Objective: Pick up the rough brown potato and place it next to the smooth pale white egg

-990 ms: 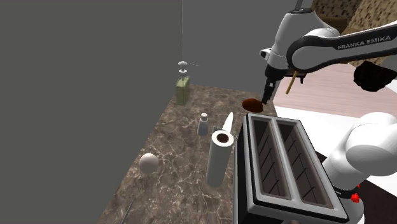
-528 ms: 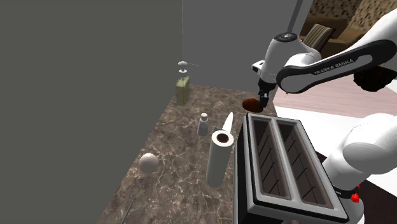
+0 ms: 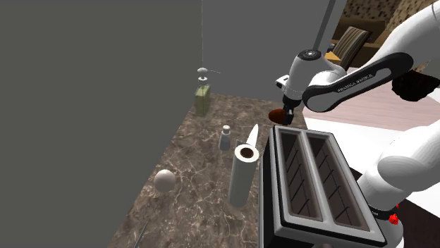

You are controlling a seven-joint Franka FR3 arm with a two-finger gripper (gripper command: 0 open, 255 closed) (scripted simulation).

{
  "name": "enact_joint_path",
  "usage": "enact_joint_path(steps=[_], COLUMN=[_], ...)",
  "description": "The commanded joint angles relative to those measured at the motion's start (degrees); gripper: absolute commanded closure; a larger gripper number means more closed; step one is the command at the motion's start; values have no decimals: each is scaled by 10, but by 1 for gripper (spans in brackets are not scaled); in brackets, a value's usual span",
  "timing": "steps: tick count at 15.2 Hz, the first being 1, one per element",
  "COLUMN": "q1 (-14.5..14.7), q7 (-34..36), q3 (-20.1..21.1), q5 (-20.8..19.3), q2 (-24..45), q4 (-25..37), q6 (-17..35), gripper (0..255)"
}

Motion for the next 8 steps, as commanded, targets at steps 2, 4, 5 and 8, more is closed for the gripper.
enact_joint_path(steps=[2, 4, 5, 8], q1=[-3, -3, -3, -3], q7=[3, 3, 3, 3], q3=[-1, -1, -1, -1], q5=[-5, -5, -5, -5], q2=[7, 7, 7, 7], q4=[0, 0, 0, 0], q6=[8, 8, 8, 8], gripper=[0, 0, 0, 255])
